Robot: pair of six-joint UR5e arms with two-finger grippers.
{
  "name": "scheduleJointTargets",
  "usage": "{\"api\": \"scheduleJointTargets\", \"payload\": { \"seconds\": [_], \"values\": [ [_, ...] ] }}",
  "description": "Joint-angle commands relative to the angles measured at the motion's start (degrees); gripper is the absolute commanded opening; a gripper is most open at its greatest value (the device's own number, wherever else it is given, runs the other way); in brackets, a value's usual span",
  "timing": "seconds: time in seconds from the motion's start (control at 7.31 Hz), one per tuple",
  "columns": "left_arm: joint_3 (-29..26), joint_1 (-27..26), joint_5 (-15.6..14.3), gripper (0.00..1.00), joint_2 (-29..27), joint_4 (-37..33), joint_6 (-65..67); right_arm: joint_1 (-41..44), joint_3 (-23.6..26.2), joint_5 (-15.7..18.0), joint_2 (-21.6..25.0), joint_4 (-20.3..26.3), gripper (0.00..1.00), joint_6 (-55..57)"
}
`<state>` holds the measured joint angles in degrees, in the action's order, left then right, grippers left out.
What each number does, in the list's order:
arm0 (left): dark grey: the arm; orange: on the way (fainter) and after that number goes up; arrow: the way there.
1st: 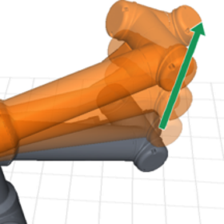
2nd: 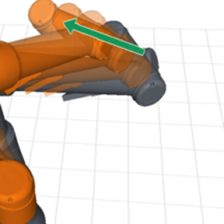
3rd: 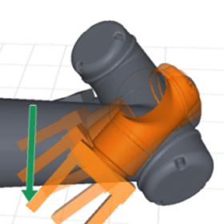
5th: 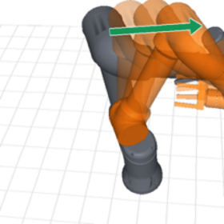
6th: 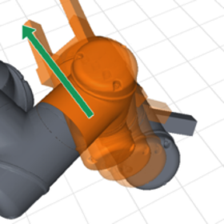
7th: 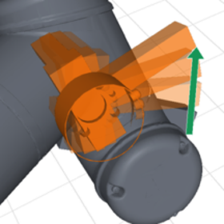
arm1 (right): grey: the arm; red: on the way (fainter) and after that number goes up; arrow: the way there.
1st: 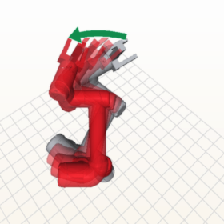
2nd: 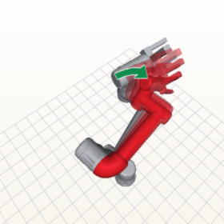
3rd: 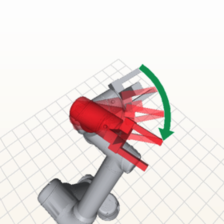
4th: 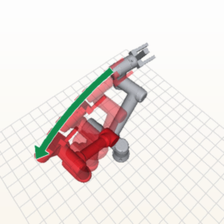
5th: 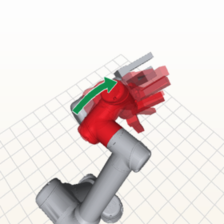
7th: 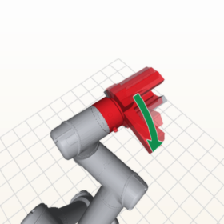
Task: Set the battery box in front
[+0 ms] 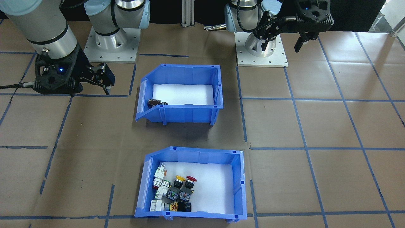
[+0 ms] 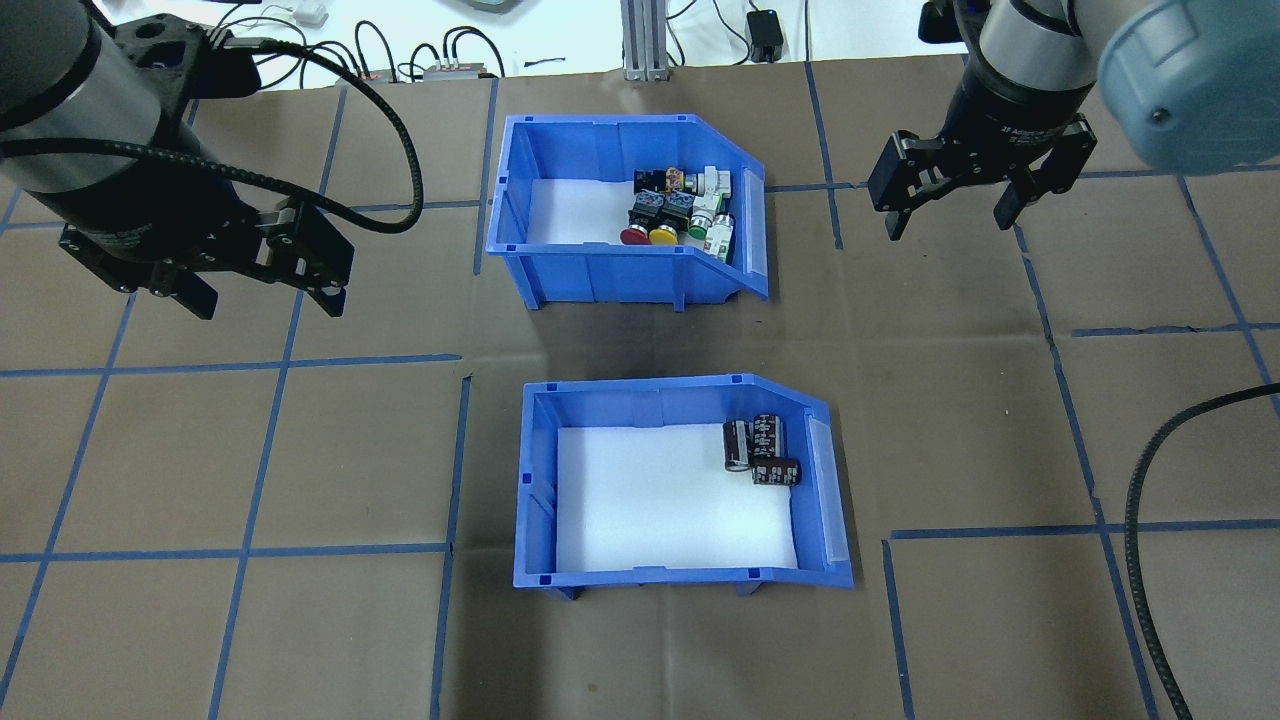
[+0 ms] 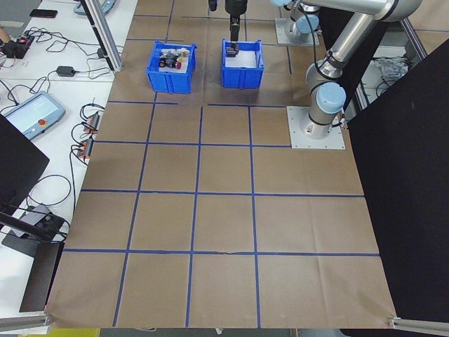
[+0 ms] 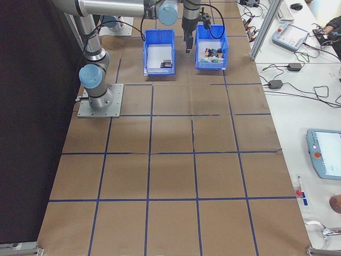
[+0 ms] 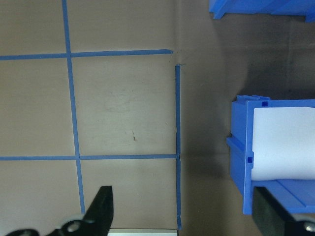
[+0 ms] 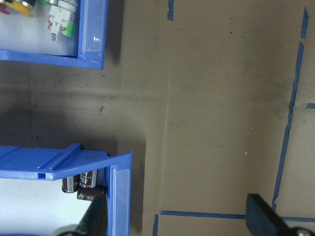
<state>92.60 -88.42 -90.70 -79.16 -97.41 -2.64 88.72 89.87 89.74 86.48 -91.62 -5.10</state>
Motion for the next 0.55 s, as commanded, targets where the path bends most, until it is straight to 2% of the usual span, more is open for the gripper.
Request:
{"api": "scheduleJointTargets", "payload": {
  "seconds": [0.0, 0.41],
  "values": [
    [0.0, 0.0, 0.0, 1.0, 0.1, 0.0, 0.5, 0.1, 0.1, 0.0, 0.0, 0.0, 1.0, 0.0],
    [0.3, 0.0, 0.5, 0.99, -0.6, 0.1, 0.2, 0.0, 0.1, 0.0, 0.0, 0.1, 1.0, -0.1]
  ]
}}
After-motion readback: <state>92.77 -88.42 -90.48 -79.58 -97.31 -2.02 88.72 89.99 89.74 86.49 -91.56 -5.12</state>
